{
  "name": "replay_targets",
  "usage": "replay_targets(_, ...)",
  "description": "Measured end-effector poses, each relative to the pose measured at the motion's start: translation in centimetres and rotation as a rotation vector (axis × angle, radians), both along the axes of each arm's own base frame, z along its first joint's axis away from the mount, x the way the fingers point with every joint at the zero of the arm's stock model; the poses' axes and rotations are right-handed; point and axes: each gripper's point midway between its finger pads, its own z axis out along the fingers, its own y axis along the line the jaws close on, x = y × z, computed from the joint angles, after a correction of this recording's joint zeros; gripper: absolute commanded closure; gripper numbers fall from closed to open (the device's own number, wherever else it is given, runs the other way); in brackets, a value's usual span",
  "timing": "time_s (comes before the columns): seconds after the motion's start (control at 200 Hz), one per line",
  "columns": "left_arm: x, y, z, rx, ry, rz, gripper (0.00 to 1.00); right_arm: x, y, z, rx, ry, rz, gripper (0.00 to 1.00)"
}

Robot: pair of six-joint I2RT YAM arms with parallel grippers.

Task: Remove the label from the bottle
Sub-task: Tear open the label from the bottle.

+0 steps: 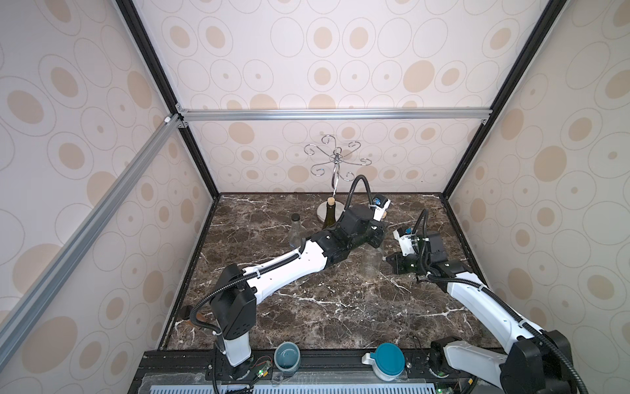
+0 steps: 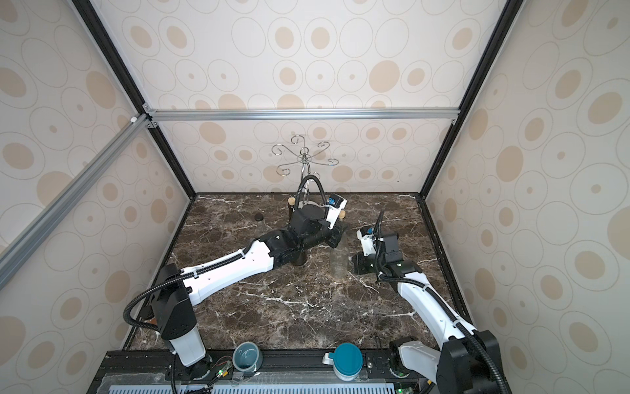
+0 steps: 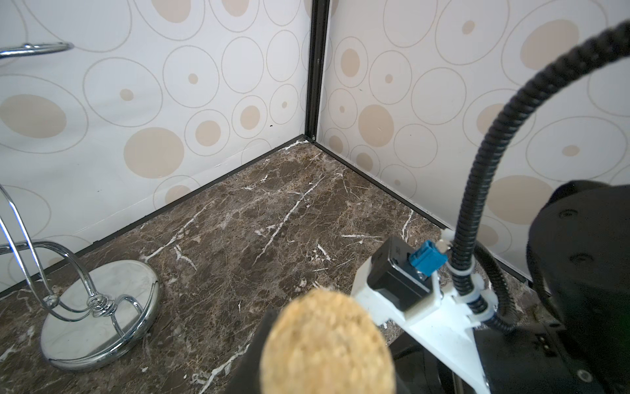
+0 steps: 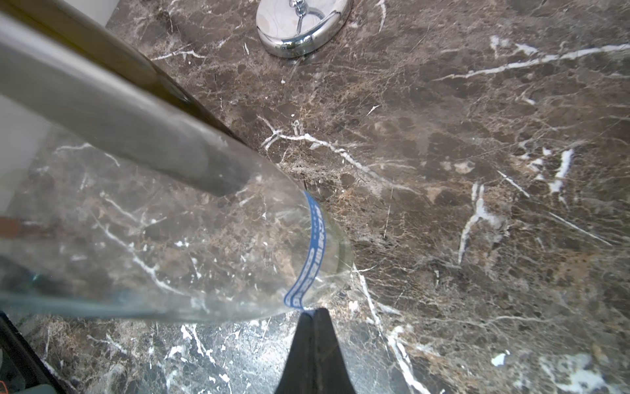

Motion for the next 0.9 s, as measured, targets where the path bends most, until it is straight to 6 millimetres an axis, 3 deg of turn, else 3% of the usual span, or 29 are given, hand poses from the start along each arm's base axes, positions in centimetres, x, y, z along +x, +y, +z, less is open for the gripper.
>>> replay_targets(0.45,0.0,0.0,0.0,0.0,0.0,0.0,0.84,0.6,-1.1,0.1,0.086,0.019,-0.011,1.0)
replay_targets(0.695,-0.2,-0.1,0.0,0.011,-0.006,-0.018,0.84,0.3,-1.7,-1.6,0.077,0.085,-0.025,1.0)
replay_targets(0.9,-0.7,-0.5,-0.1,0.032,-0.015,-0.057,0.84,0.9,-2.0,-1.7,0.078,0.093,-0.038,1.0)
